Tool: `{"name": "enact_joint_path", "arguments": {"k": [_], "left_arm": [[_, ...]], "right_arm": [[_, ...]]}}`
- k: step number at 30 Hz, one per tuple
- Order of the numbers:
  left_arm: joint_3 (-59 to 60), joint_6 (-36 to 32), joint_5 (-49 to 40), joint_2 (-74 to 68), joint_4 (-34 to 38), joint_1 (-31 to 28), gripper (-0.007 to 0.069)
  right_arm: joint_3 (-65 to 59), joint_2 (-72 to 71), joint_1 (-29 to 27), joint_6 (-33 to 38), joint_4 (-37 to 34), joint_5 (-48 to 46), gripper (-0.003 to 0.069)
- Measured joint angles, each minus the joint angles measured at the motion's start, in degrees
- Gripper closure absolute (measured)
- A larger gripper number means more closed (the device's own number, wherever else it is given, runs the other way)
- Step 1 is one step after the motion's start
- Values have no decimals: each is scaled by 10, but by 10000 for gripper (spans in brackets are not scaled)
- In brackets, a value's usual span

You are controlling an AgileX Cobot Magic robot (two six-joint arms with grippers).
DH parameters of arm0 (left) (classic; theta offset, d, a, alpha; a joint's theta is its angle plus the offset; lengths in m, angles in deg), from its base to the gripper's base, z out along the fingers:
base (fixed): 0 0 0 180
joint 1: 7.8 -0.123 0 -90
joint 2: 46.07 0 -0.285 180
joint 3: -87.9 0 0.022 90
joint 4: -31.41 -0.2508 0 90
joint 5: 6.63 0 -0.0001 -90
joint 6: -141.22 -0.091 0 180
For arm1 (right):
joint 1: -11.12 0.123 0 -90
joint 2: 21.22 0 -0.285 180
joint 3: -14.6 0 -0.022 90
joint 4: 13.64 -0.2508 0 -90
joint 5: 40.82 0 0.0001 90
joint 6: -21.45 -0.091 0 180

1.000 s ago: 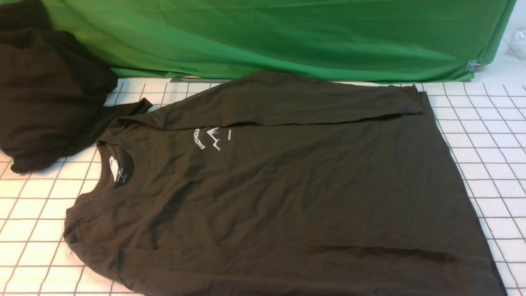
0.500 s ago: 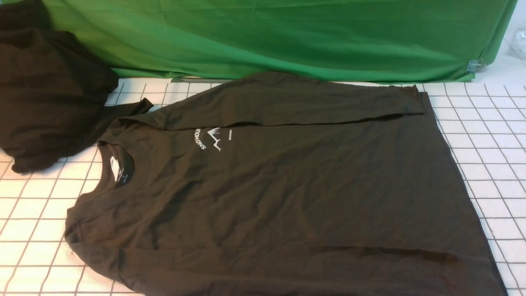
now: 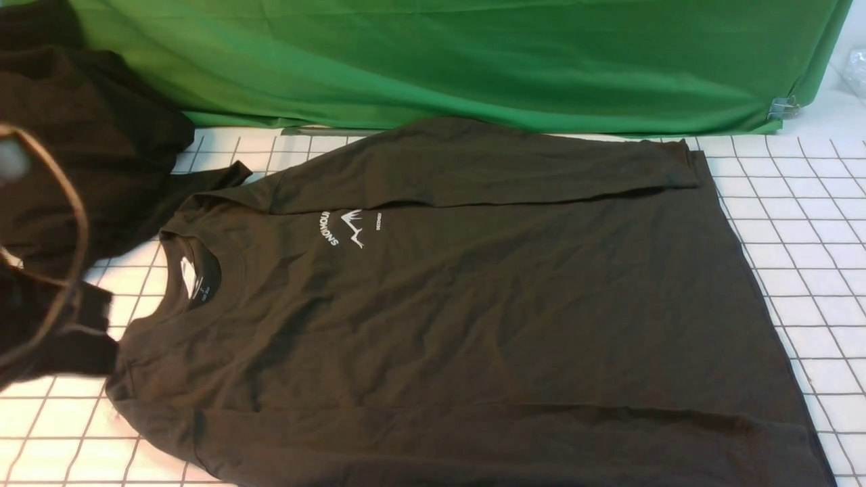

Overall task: Fold a long-sleeved shirt over a white checkered tablecloth.
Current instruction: 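Reach out and grasp the dark shirt lying flat on the table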

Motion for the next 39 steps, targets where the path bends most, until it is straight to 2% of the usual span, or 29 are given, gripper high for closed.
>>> {"name": "enact_joint_path", "arguments": {"k": [2,5,6,7,11,13,14,15,17,18,19,22,39], "left_arm": [[0,-11,-7,-15,1,0,620],[-1,-16,-17,-19,3,0,620],[-1,-16,-17,-19,3,0,620],[-1,-16,-20,-19,3,0,620],[-1,-18,-21,-19,3,0,620],[-1,-19,-16,-20,5,0,620],[-1,-19,-15,-20,5,0,620],[-1,-20,-9,-21,7,0,620],[-1,-20,-7,-21,7,0,620],[-1,-20,-6,-21,8,0,620],[-1,-21,-5,-21,8,0,620],[-1,-22,-4,-21,8,0,620],[-1,-24,5,-21,8,0,620]], "right_arm": [[2,52,-15,28,-2,-12,664],[3,129,-68,74,-26,-6,666],[3,129,-68,74,-26,-5,666],[3,174,-108,103,-54,5,666],[3,266,-161,163,-100,44,639],[3,308,-163,183,-111,64,570],[3,311,-162,186,-111,66,560],[3,343,-153,206,-114,83,452],[3,358,-146,220,-114,93,366],[3,380,-133,237,-110,108,270],[3,393,-125,242,-104,114,210],[3,420,-105,250,-75,117,106],[3,486,-89,257,-44,94,90]]}}
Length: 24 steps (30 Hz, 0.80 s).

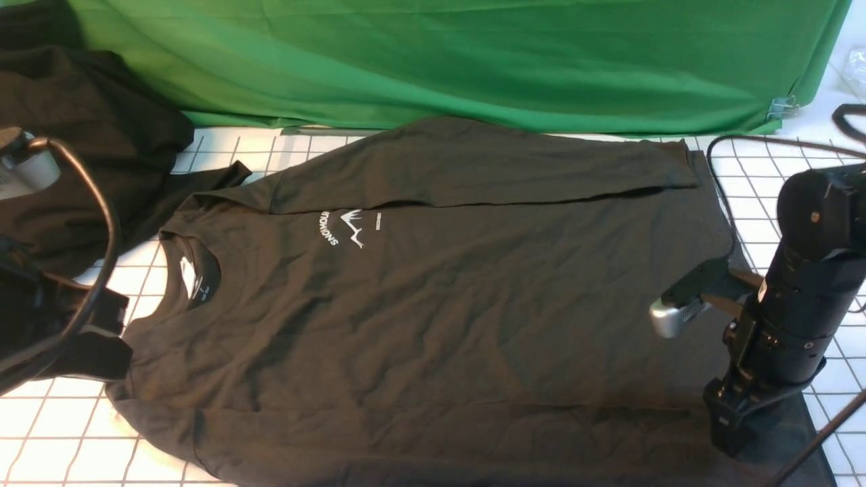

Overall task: Fold a long-sleeved shirt over a white checkered tablecloth.
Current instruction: 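Reach out and grasp the dark shirt lying flat on the table, then grab the side of the black shirt and fold it inward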

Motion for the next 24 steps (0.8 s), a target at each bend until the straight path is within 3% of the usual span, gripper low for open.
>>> {"name": "enact_joint_path", "arguments": {"k": [2,5,7,8,9,12,15,24], "left_arm": [[0,0,4,0,0,0,620],[0,0,12,0,0,0,620],[0,0,14,0,0,0,620],[0,0,14,0,0,0,620],[0,0,14,0,0,0,620],[0,0,15,0,0,0,620],[0,0,16,0,0,0,620],[0,0,21,0,0,0,620]], "right_arm": [[0,3,4,0,0,-1,106],[0,3,14,0,0,-9,193],[0,3,20,0,0,-16,314],[0,3,20,0,0,-17,340],[0,3,20,0,0,-24,456],[6,2,20,0,1,-43,600],[29,-7,20,-1,1,-73,632],[186,-37,16,-2,9,-69,633]]}}
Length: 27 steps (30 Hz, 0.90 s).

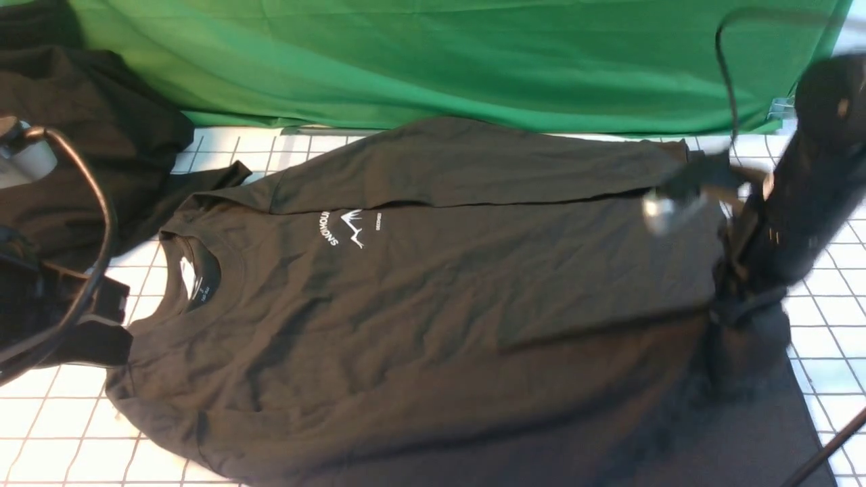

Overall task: Fold a long-sleeved shirt over a white checkered tablecloth.
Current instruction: 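Grab the side of the black shirt and fold it inward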

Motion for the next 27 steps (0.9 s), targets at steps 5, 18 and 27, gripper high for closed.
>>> {"name": "enact_joint_path", "arguments": {"k": [5,18,27], "left_arm": [[0,0,0,0,-1,0,620],[0,0,-7,0,-1,0,620],[0,0,-8,0,-7,0,620]], "right_arm": [[102,69,-20,-1,6,0,633],[305,274,-26,-30,23,73,377],[377,271,-40,-167,109,204,141]]}}
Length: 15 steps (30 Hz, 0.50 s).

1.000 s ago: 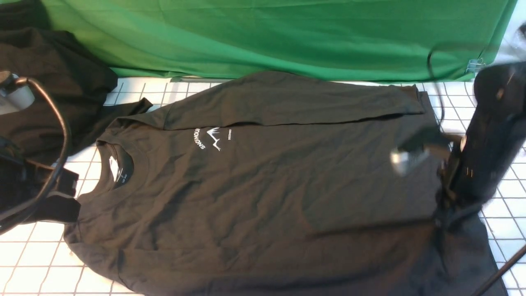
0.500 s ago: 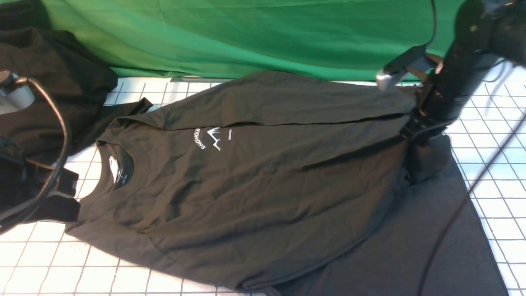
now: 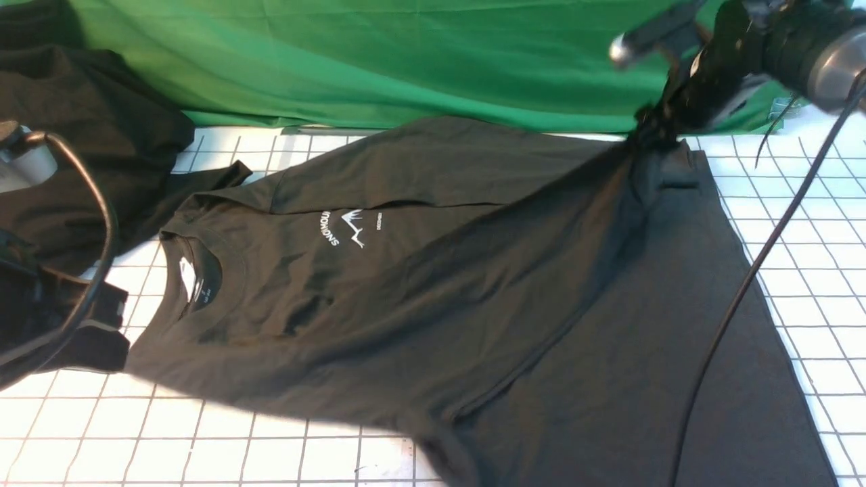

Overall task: Fold a long-sleeved shirt over a white checkered tablecloth.
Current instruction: 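Grab the side of the black shirt and fold it inward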

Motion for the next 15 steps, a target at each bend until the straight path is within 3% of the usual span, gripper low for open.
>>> {"name": "enact_joint_path", "arguments": {"k": [3,6,9,10,15], "left_arm": [[0,0,0,0,-2,0,620],[0,0,1,0,-2,0,620],[0,0,5,0,-2,0,620],[0,0,5,0,-2,0,620],[0,0,8,-1,-2,0,620]], "right_arm": [[8,-1,-12,-9,-7,-5,163],[8,0,-25,5,-32,-51,242],[8,2,-28,28,-50,-77,362],[8,2,-28,29,-51,-78,368],[8,2,-24,55,-76,-161,582]]}}
